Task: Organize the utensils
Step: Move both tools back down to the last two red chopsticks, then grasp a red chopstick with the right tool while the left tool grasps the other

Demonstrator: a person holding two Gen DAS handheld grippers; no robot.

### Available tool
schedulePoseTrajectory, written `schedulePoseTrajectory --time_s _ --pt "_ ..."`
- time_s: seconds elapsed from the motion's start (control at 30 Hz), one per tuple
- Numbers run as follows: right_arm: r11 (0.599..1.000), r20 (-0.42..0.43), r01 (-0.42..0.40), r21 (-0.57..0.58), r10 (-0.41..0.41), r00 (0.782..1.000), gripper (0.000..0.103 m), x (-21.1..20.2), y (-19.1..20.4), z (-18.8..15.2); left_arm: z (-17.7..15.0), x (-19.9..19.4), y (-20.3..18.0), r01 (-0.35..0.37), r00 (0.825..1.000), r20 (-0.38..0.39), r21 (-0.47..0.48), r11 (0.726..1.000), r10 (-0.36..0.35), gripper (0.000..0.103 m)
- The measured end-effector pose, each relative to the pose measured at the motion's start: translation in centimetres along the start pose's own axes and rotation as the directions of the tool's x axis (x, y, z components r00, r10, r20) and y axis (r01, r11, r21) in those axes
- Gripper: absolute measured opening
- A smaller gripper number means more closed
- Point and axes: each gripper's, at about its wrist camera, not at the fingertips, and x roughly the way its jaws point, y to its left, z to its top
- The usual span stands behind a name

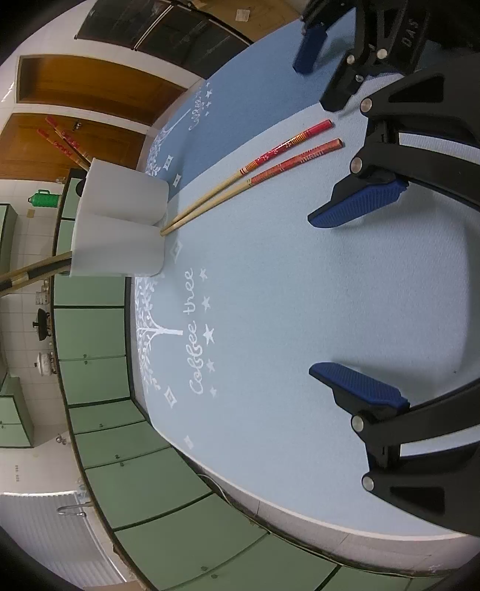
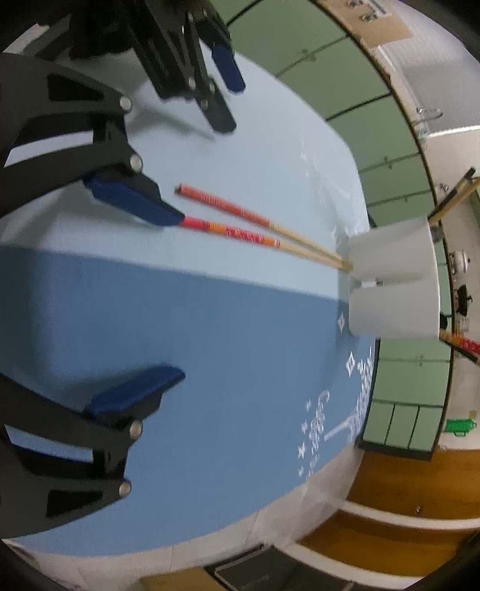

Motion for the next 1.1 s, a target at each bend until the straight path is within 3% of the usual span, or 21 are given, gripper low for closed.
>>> schedulePoseTrajectory --time_s 0.13,0.23,0.5,0.57,0.6,0.8,1.1 --pt "0.999 0.000 -0.041 -0.027 0.041 0.999 0.051 0.2 1.4 0.0 0.0 -0.2 0.2 0.000 1.000 0.006 -0.005 1.000 0.000 0.074" --pt "0.998 -0.002 -0.028 -0.062 0.028 1.000 0.042 0.5 2.4 0.2 0.0 -0.2 0.5 0.001 1.000 0.007 -0.016 1.000 -0.001 0.074" --pt "0.996 -0.001 -0.011 -0.086 0.011 1.000 0.028 1.0 3.6 0.4 0.1 -0.1 0.4 -0.002 1.000 0.001 -0.021 1.000 0.002 0.074" --pt "0.995 0.003 -0.004 -0.097 0.005 1.000 0.019 1.0 3.8 0.4 0.1 -0.1 0.4 -0.001 1.000 0.001 -0.021 1.000 0.002 0.074" --pt "0.995 0.003 -0.007 -0.095 0.008 1.000 0.007 1.0 3.8 0.4 0.1 -0.1 0.3 -0.001 1.000 0.000 -0.019 1.000 0.001 0.074" --pt "0.998 0.013 -0.051 -0.044 0.051 0.999 0.005 0.4 2.5 0.2 0.2 -0.2 -0.3 0.012 1.000 0.001 -0.012 1.000 -0.012 0.074" --pt "0.999 0.039 -0.007 0.045 0.005 0.999 0.005 -1.5 -1.6 -0.8 0.3 -0.3 -3.4 0.075 0.997 0.002 0.010 0.997 -0.075 0.074"
